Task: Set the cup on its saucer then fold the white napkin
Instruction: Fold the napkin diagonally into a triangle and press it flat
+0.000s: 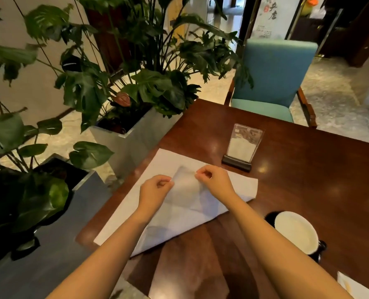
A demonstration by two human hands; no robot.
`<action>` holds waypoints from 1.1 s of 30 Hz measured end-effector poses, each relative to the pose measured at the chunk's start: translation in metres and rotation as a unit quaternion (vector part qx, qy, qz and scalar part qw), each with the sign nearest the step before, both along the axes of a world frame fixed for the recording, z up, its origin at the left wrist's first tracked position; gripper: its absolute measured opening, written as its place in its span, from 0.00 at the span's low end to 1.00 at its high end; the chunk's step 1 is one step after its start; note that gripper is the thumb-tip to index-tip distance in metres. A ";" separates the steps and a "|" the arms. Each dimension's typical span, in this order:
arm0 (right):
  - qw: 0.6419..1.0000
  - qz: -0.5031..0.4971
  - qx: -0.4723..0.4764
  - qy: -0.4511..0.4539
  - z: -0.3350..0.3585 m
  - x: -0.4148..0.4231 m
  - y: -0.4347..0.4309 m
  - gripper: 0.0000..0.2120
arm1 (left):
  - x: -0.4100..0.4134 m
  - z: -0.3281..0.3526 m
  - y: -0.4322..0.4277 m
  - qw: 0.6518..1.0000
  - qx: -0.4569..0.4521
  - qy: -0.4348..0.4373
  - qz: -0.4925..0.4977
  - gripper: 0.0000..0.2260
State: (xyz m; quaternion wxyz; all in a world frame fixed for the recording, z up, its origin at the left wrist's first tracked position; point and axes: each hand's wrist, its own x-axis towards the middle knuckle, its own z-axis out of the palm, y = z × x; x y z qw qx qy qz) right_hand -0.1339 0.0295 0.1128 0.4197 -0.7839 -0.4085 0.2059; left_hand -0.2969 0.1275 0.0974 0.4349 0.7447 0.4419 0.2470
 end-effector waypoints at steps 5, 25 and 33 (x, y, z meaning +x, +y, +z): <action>1.000 0.004 -0.009 0.004 0.009 0.014 0.057 0.05 | 0.012 0.006 0.052 1.000 0.005 0.009 0.021 0.03; 0.972 -0.029 -0.234 0.019 -0.098 0.064 0.249 0.10 | 0.085 -0.077 0.214 0.983 -0.096 0.153 0.019 0.04; 0.968 -0.071 -0.189 -0.146 -0.129 0.041 0.241 0.12 | 0.077 -0.117 0.215 0.996 -0.001 0.091 0.026 0.10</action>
